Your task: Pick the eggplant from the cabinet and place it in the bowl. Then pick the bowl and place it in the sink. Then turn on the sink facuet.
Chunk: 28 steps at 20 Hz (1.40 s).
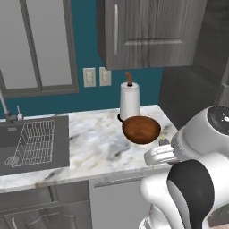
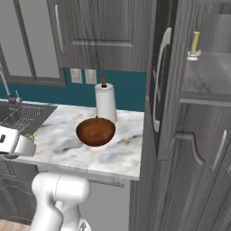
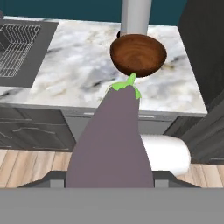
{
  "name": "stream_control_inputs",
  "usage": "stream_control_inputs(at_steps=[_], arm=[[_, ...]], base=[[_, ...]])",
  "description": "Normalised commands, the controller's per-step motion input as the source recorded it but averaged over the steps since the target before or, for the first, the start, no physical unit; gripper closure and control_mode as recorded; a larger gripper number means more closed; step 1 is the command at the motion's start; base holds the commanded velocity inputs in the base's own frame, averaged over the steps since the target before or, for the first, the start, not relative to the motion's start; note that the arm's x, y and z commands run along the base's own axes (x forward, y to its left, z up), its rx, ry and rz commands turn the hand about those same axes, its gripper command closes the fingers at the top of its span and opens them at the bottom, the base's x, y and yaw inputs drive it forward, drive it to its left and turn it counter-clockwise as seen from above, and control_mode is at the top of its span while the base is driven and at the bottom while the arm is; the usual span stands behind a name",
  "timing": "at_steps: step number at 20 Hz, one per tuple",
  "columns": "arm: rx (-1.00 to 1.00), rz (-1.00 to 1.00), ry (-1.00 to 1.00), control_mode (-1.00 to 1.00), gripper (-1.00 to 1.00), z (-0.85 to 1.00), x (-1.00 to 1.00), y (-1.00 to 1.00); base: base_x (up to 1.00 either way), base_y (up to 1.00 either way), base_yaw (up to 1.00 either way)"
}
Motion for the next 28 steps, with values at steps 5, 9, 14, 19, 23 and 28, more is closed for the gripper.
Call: stream_control_inputs(at_steps=[5, 9, 14, 19, 23, 28], arm=[[0.0, 0.0, 0.0, 1.0, 1.0, 0.0, 0.0, 0.0], [0.0, 0.0, 0.0, 1.0, 1.0, 0.0, 0.0, 0.0], [0.0, 0.0, 0.03, -1.0, 1.0, 0.0, 0.1, 0.0], [0.0, 0.0, 0.03, -1.0, 1.0, 0.0, 0.57, -0.08], [0.0, -0.03, 0.07, -1.0, 1.0, -0.04, 1.0, -0.34], [0.0, -0.02, 0.09, -1.0, 1.0, -0.36, 0.91, -0.59]], base=[[0.59, 0.3, 0.0], [0.45, 0.16, 0.0], [0.08, 0.0, 0.0], [0.0, 0.0, 0.0], [0.0, 0.0, 0.0], [0.0, 0.0, 0.0]])
